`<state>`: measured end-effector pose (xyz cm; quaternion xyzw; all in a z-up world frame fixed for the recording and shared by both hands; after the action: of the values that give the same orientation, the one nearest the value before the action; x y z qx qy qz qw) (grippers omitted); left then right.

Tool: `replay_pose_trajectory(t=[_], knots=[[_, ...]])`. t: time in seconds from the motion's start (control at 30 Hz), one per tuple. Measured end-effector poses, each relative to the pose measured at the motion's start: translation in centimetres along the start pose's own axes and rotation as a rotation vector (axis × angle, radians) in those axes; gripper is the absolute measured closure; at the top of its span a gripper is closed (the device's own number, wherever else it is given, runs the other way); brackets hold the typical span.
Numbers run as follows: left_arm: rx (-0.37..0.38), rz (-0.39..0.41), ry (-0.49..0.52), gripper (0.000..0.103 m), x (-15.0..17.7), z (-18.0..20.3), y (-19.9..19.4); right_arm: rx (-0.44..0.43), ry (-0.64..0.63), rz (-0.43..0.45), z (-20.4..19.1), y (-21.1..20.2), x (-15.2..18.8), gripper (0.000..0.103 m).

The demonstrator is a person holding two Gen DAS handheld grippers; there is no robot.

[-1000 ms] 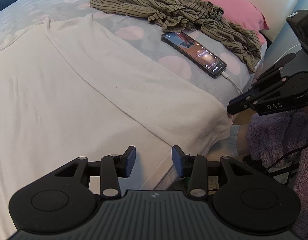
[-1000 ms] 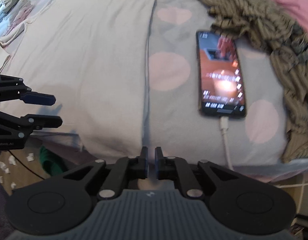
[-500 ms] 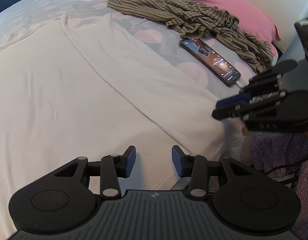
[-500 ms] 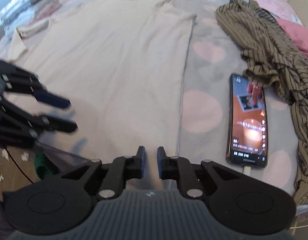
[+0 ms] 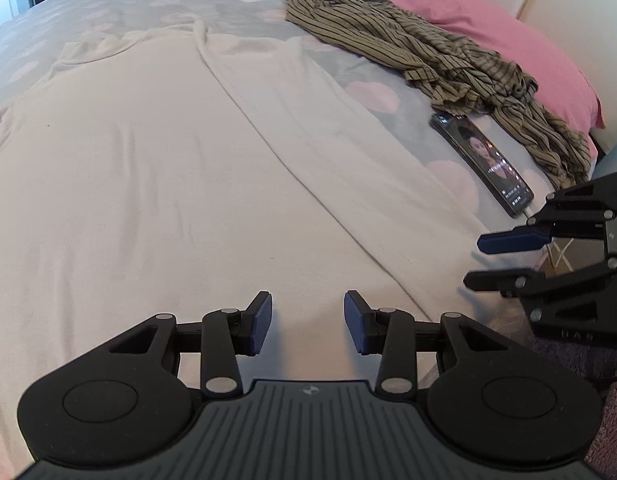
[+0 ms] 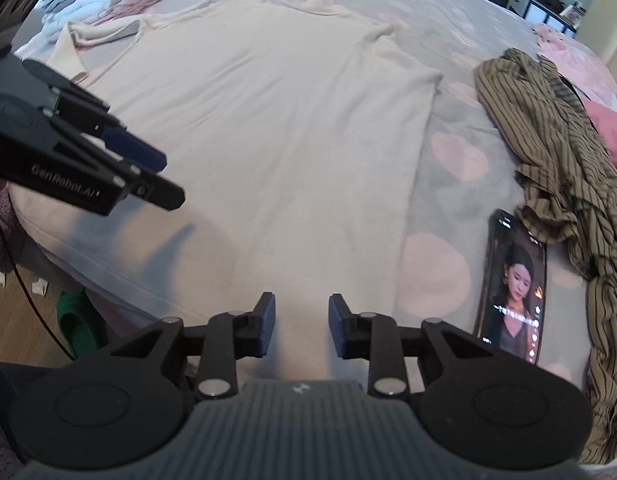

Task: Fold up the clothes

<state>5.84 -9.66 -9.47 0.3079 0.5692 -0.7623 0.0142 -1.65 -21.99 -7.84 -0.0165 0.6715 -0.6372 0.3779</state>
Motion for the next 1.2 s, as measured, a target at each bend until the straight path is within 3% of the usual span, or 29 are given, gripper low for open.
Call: replay_pose_trajectory(t=[0.17, 0.3, 0.5, 0.73, 0.93, 1.2], knots=[[-0.031, 0.007, -0.022, 0.065, -0.2, -1.7, -0.9, 0.022, -0.068, -0.04, -1.6, 0.7, -1.5, 0.054], [-0.056, 0.001, -0.048, 0.065, -0.4, -3.7, -2.2, 0.027, -0.125, -0.076, -3.2, 1.5, -3.0, 0.048], [-0.093, -0.012, -0.058, 0.065, -0.1, -7.3, -4.9, -0.005, -0.223, -0.063, -6.6, 2.0, -5.7, 0.04], [-0.243, -0.019, -0.099, 0.065, 0.7, -15.0, -8.7, -0.022, -0.331, -0.061, -9.9, 2.9, -8.1, 0.037], [-0.343, -0.02, -0.235, 0.065, 2.0, -22.2, -11.7, -0.01, -0.351, -0.059, -11.2, 3.9, -10.3, 0.034], [-0.463, 0.07, -0.434, 0.065, 4.1, -30.7, -14.8, -0.035, -0.388, -0.067, -13.3, 5.1, -11.8, 0.033]])
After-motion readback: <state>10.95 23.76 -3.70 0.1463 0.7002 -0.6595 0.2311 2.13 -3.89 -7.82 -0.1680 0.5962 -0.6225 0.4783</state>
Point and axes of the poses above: each gripper's, at about its wrist camera, not at the fingertips, and y roughly the way its jaws point, z to its right, x to its underside, the point moved 6 cm from there along y, roughly the way its jaws point, and after that the axes turned 2 degrees about -y, right-handed, at the moved point
